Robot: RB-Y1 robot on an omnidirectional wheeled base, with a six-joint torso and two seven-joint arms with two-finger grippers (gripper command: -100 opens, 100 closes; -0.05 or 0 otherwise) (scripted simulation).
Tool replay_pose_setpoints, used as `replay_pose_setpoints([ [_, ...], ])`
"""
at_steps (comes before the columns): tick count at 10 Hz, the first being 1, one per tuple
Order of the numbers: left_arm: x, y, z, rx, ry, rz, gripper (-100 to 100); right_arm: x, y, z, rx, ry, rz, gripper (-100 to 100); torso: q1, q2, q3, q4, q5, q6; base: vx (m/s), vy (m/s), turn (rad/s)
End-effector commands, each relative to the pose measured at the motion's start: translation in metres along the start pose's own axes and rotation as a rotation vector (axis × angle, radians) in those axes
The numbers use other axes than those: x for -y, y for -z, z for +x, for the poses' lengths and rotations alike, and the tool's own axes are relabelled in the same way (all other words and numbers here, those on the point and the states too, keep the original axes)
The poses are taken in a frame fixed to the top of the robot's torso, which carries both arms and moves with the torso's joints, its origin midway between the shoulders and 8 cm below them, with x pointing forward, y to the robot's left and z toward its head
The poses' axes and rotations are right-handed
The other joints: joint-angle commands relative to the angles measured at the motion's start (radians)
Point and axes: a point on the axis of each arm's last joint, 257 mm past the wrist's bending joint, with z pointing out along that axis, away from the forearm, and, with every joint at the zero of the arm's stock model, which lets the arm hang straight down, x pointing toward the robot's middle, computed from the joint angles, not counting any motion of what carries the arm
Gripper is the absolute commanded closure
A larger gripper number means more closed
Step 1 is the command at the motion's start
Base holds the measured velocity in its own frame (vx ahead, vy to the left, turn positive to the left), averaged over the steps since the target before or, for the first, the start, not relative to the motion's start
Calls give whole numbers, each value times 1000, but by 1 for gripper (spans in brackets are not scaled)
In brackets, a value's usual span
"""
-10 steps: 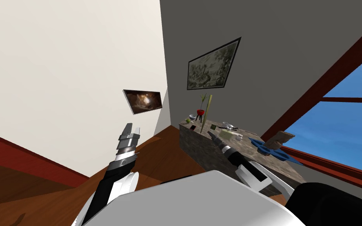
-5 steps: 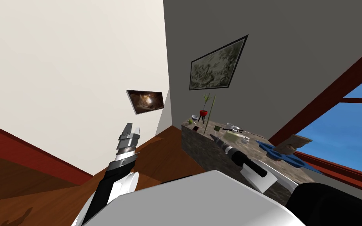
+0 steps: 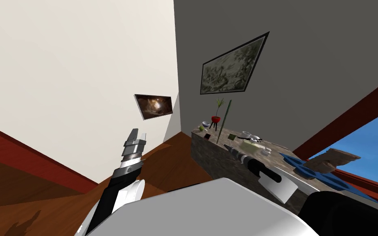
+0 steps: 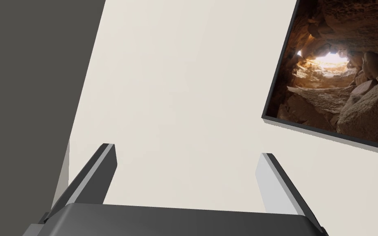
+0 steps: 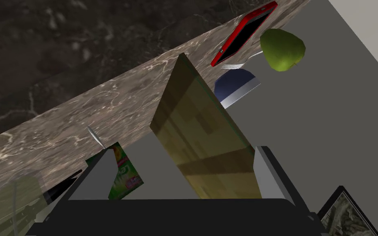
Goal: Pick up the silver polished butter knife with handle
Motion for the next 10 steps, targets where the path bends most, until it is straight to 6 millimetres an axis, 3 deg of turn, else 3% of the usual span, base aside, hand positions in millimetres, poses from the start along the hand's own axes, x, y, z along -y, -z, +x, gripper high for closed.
replay_pose_setpoints([
  [1,0,0,0,0,0,0,0,12,-1,-2,-10,15,47,-100,0,0,0,0,0,0,90,4,30],
  [2,0,0,0,0,0,0,0,30,-1,-5,-22,38,95,-100,0,1,0,0,0,0,87,10,42],
  [3,0,0,0,0,0,0,0,33,0,-5,-24,38,107,-100,0,1,1,0,0,0,79,-1,24],
  [5,0,0,0,0,0,0,0,73,4,-12,-44,77,222,-100,0,1,1,0,0,0,115,-14,56],
  [10,0,0,0,0,0,0,0,158,27,-30,-75,145,469,-100,-5,-6,-4,-2,-1,0,196,-57,55],
])
